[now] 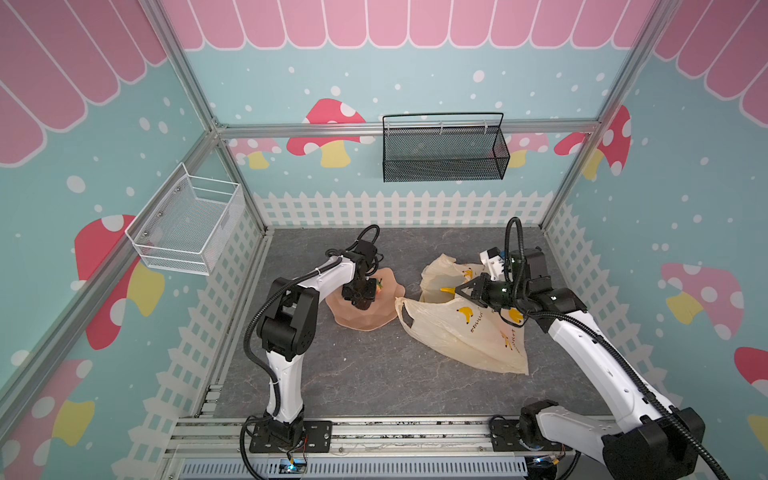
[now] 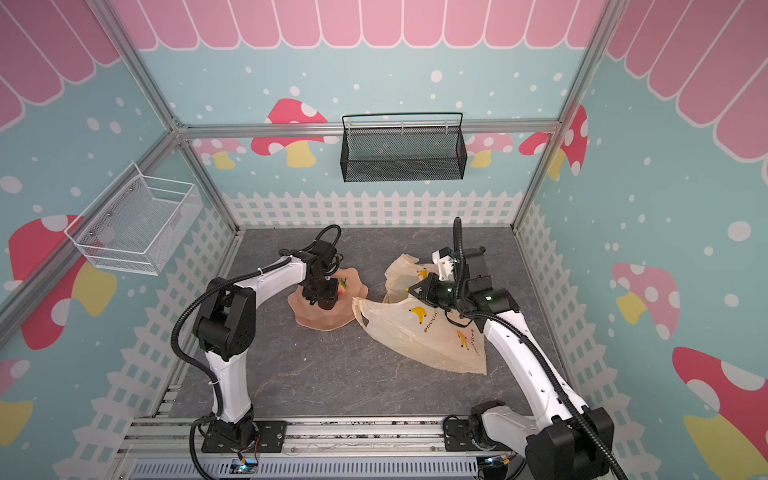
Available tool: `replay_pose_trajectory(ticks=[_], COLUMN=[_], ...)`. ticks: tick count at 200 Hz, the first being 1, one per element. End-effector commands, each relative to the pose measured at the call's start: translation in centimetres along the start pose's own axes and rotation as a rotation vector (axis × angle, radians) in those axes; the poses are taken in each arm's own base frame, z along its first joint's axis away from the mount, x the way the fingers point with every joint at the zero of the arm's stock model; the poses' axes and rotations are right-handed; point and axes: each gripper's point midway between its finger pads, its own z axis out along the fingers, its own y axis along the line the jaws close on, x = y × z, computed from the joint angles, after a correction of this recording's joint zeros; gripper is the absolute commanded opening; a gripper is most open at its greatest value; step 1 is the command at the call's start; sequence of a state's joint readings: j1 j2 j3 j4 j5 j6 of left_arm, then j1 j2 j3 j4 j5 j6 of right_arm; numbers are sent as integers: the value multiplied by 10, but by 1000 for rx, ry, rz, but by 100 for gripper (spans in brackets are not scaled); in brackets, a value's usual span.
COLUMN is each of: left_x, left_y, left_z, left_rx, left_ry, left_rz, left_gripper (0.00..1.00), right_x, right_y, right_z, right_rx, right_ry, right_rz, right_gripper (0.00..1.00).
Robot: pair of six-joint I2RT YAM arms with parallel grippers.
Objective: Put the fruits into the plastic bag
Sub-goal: 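Lower the open left gripper around the dark plum in the bowl, then close the left gripper on the dark plum and lift it, then carry the plum with the left gripper down into the bag mouth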
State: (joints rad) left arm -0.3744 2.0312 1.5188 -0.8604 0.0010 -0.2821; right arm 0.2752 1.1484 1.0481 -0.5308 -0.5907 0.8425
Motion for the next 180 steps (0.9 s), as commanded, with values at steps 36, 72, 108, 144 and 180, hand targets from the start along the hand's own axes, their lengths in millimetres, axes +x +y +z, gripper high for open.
replay_pose_trajectory(ticks=[36,72,108,144,180], left_x=[2,-12,-23,-28,-26], left_y=[1,-8,-21,-35,-56], left_z=[-29,-82,-116,-128,-133], left_rx=[24,86,153,200,252], left_ry=[-34,-157,-241,-279,-304], left_rz=[-3,31,113,204,319], left_gripper=[46,46,46,46,45], right_x=[0,1,0,-1,-1], right_y=[2,1,1,0,0], right_z=[-2,-1,1,2,2], right_rx=[5,8,6,10,10], right_ry=[-7,-2,6,8,6], right_rz=[-7,-8,-9,-10,-12], right_gripper=[0,0,0,0,0])
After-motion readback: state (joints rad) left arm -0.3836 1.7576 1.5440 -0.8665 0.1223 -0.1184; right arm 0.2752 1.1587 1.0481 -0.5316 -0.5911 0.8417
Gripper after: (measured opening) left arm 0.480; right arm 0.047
